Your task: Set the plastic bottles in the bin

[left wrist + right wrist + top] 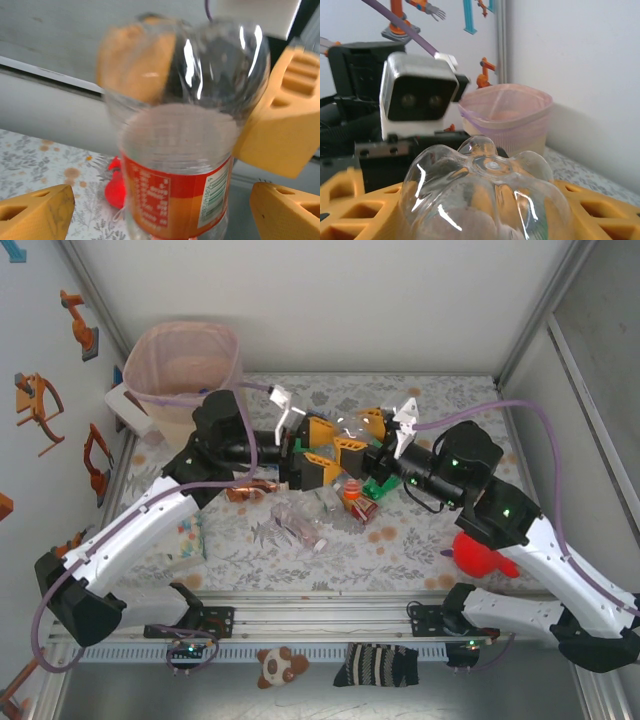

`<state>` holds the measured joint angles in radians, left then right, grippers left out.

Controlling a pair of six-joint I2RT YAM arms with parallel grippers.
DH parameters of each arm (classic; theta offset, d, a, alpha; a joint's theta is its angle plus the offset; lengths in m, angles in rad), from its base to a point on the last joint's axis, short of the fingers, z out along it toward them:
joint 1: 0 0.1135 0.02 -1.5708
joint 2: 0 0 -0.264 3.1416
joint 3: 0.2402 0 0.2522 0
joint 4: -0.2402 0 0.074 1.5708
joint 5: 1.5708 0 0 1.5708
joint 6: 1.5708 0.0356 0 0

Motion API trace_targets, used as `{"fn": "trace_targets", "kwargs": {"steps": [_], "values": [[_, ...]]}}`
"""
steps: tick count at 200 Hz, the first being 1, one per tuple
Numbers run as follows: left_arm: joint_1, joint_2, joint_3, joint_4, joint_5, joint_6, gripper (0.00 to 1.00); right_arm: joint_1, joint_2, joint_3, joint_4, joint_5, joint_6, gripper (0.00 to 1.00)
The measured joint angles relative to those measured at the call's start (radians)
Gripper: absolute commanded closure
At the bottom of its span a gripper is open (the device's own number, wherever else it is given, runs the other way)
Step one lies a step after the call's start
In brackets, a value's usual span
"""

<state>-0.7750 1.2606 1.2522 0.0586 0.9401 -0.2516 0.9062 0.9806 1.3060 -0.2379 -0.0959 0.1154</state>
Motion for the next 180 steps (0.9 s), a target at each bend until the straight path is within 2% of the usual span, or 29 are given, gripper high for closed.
{"fn": "trace_targets", "kwargs": {"steps": [24, 50, 85, 107, 136, 180], "values": [[-0.048, 0.008, 0.005, -0.023, 0.007, 0.040, 0.10, 0.000, 0.001, 0.012, 0.021, -0.024, 0.000, 0.46], [-0.063, 0.009, 0.013, -0.030, 0.015, 0.062, 0.13, 0.000, 0.001, 0.024, 0.043, -0.043, 0.004, 0.46], [-0.073, 0.011, 0.030, -0.032, 0.014, 0.086, 0.20, 0.000, 0.001, 0.027, 0.049, -0.052, 0.011, 0.46], [-0.080, 0.011, 0.031, -0.032, 0.002, 0.094, 0.27, 0.000, 0.001, 0.027, 0.050, -0.058, 0.019, 0.46], [-0.083, 0.016, 0.042, -0.043, -0.013, 0.108, 0.29, 0.000, 0.001, 0.027, 0.050, -0.062, 0.023, 0.46], [-0.083, 0.016, 0.045, -0.065, -0.024, 0.124, 0.40, 0.000, 0.001, 0.027, 0.049, -0.062, 0.022, 0.46]]}}
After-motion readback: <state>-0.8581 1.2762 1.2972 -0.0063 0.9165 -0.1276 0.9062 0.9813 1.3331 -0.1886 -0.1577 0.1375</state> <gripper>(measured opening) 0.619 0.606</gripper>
